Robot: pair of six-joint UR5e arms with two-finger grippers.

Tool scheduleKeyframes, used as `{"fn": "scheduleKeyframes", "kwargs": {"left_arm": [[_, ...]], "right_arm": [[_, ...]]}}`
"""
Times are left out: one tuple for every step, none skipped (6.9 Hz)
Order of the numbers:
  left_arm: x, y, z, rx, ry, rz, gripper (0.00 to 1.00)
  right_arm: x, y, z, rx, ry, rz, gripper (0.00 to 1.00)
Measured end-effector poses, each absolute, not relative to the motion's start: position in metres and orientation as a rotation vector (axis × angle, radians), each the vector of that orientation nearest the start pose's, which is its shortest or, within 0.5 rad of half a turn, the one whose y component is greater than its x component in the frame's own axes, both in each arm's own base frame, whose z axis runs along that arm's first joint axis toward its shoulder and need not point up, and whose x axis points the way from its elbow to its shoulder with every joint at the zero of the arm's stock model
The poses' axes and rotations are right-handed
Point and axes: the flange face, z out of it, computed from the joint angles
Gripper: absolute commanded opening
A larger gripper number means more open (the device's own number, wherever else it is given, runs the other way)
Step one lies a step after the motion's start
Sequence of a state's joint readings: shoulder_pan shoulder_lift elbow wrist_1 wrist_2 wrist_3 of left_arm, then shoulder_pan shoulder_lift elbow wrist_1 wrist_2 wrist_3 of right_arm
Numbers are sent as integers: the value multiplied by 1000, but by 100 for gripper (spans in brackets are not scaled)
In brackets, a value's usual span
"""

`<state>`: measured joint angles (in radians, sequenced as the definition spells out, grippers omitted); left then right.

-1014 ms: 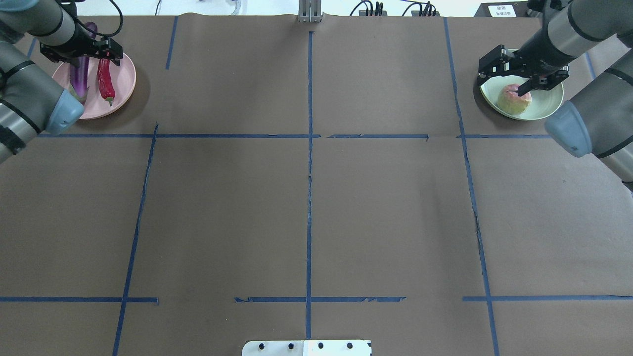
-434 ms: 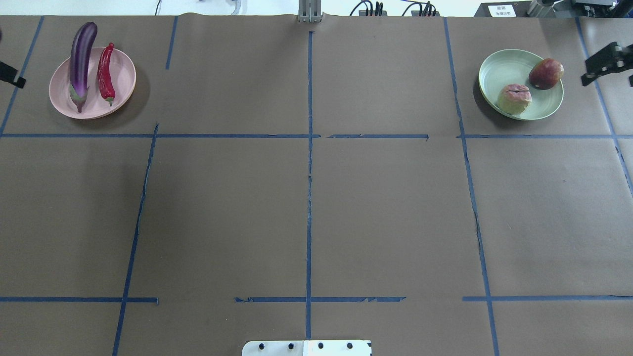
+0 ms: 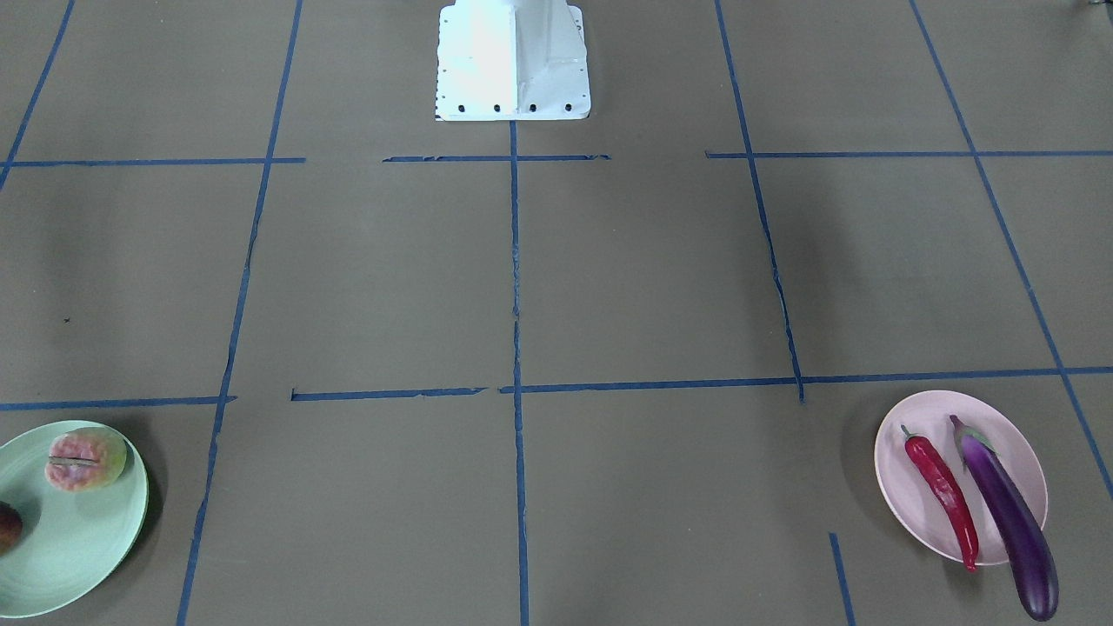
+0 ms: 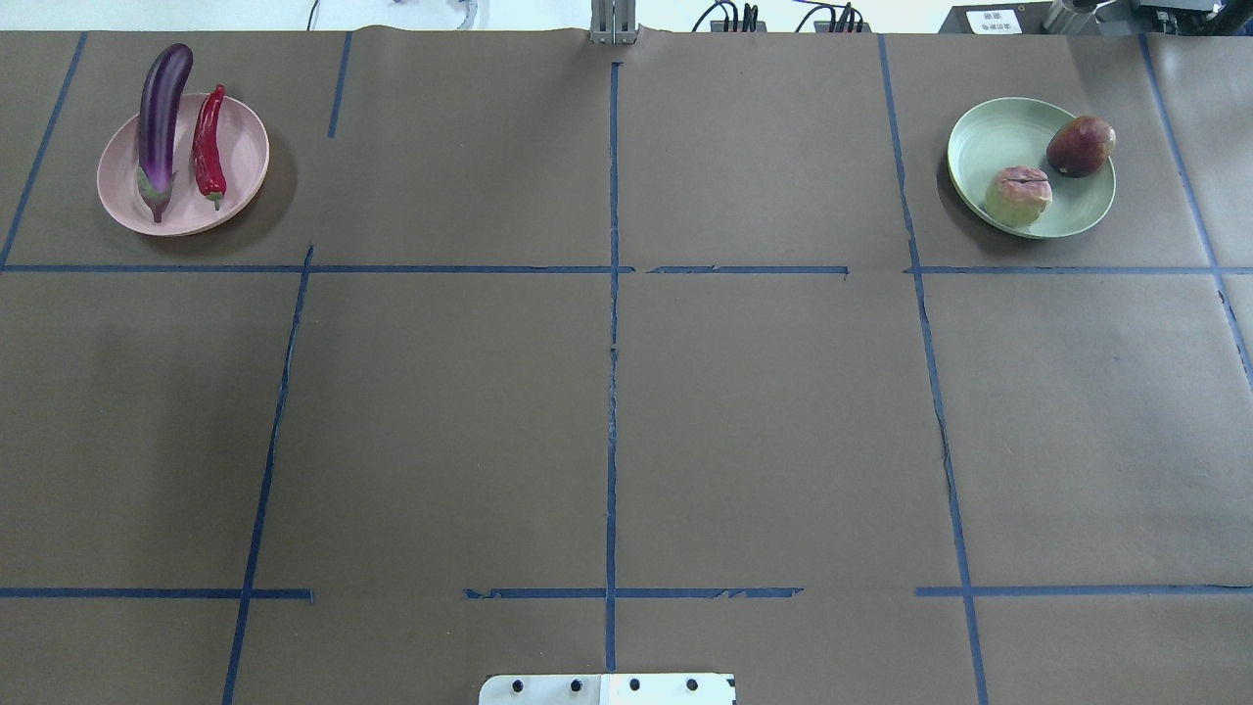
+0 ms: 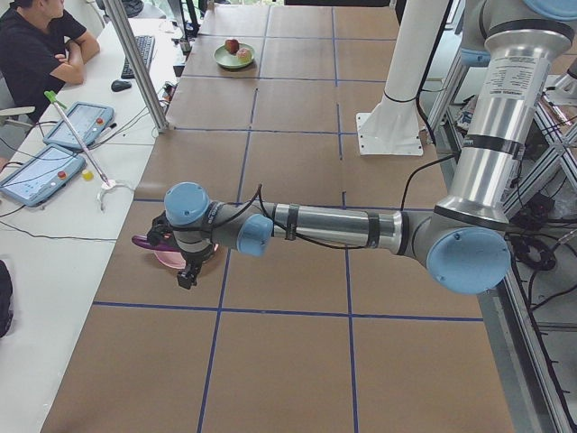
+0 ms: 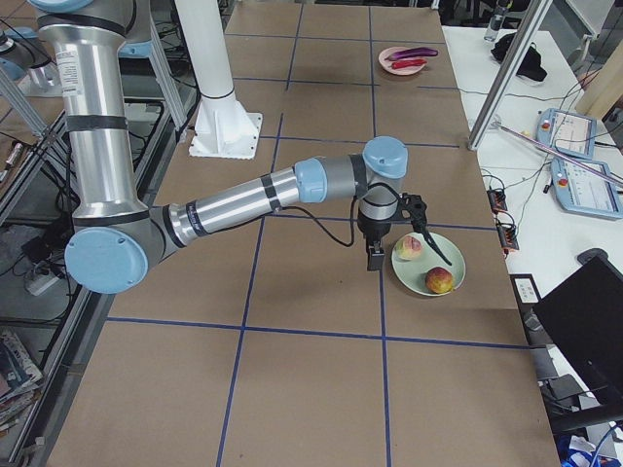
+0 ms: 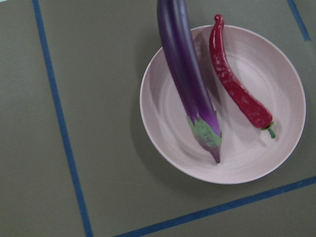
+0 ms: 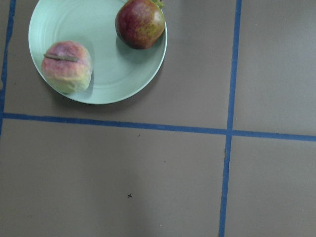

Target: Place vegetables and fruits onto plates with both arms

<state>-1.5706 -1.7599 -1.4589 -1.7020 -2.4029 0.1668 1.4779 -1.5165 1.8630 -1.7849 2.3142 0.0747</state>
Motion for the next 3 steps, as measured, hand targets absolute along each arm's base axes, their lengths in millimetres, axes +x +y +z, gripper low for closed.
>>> {"fn": "scheduleKeyframes", "kwargs": {"left_arm": [[-79,-561,596,231,817,236,100],[-85,-535,599,185,823,217,100],[-87,-504,609,138,826,197,100]], "right_arm": [[29,-488,524,58,-779,-74,100],[33,-479,528,57,-792,-76,100],[34,-474,532,52,-795,-75,100]]}}
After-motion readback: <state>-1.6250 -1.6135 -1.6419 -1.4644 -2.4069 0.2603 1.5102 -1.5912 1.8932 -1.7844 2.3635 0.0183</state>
